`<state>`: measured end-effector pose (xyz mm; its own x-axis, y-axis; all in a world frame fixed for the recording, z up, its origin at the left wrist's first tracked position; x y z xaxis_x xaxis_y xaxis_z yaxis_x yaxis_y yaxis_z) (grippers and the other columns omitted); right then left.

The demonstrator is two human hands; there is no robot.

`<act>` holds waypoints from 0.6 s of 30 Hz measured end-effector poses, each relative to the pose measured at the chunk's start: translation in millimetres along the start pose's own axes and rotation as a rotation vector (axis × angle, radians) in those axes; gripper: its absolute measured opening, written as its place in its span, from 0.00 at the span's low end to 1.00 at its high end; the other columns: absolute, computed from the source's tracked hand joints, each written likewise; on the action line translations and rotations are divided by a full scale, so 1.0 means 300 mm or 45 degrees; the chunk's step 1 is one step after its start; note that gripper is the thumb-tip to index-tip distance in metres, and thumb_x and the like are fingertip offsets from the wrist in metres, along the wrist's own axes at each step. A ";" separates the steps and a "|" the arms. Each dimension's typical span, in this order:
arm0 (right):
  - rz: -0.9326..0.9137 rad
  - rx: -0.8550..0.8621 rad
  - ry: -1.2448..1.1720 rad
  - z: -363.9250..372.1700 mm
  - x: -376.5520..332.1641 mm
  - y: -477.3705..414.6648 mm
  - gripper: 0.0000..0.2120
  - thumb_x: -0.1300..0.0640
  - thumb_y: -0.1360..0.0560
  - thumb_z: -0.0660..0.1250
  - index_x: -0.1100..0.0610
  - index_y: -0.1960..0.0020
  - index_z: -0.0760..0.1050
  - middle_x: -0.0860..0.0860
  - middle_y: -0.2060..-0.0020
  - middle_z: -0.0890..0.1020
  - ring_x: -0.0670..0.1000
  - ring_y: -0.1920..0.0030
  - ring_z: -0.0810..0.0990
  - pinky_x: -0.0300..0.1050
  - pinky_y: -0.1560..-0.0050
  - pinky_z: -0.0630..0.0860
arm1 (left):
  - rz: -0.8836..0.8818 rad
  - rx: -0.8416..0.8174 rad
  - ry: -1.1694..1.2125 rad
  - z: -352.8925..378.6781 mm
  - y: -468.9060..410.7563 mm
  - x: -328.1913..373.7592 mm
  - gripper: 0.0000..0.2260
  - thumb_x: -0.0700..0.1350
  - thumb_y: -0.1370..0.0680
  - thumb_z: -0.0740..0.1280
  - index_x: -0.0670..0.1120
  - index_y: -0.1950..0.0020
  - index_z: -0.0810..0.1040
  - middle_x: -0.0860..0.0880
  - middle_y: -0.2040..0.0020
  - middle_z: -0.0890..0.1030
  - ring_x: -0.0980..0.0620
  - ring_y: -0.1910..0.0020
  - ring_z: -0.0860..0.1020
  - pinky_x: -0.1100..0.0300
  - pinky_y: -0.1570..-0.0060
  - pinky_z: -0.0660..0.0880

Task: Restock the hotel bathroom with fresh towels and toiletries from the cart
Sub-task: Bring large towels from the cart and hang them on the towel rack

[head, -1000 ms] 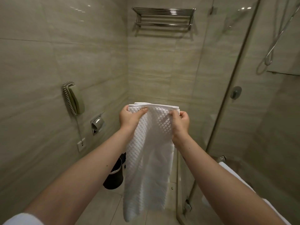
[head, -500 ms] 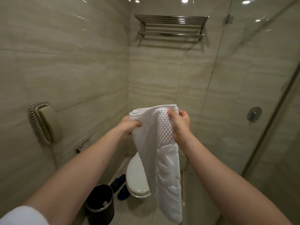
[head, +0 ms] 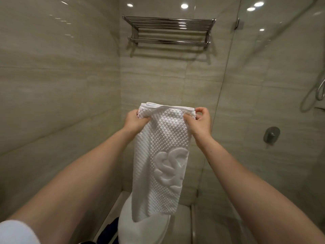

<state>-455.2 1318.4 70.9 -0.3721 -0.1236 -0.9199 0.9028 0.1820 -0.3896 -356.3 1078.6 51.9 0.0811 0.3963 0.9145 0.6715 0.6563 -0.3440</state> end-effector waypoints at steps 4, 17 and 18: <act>-0.106 0.033 0.106 0.086 0.025 -0.201 0.14 0.59 0.30 0.71 0.45 0.52 0.70 0.48 0.60 0.85 0.51 0.63 0.83 0.55 0.55 0.81 | 0.054 0.035 -0.012 0.025 -0.226 -0.019 0.05 0.40 0.27 0.72 0.46 0.58 0.77 0.51 0.61 0.79 0.51 0.59 0.77 0.54 0.56 0.76; -0.297 0.115 0.686 0.405 0.042 -0.912 0.05 0.54 0.27 0.67 0.56 0.57 0.78 0.50 0.63 0.82 0.52 0.63 0.80 0.46 0.67 0.74 | 0.196 -0.036 -0.437 0.074 -0.993 0.060 0.06 0.50 0.30 0.72 0.52 0.64 0.77 0.55 0.63 0.81 0.50 0.58 0.82 0.54 0.52 0.78; -0.271 0.112 0.592 0.429 0.051 -0.961 0.05 0.56 0.27 0.67 0.58 0.55 0.78 0.51 0.63 0.82 0.51 0.66 0.81 0.49 0.65 0.78 | 0.197 -0.035 -0.468 0.079 -1.047 0.069 0.06 0.49 0.30 0.72 0.51 0.64 0.77 0.54 0.63 0.81 0.50 0.59 0.81 0.55 0.53 0.77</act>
<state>-693.6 1138.4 174.9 -0.5877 0.3016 -0.7507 0.8041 0.1150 -0.5833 -582.8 895.9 173.8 -0.0825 0.6960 0.7133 0.6919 0.5552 -0.4616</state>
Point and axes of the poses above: each hand's wrist, its own y-axis away from the middle knuckle, its own z-axis out of the palm, x = y × z, the point moved 9 cm from there along -y, towards the middle knuckle
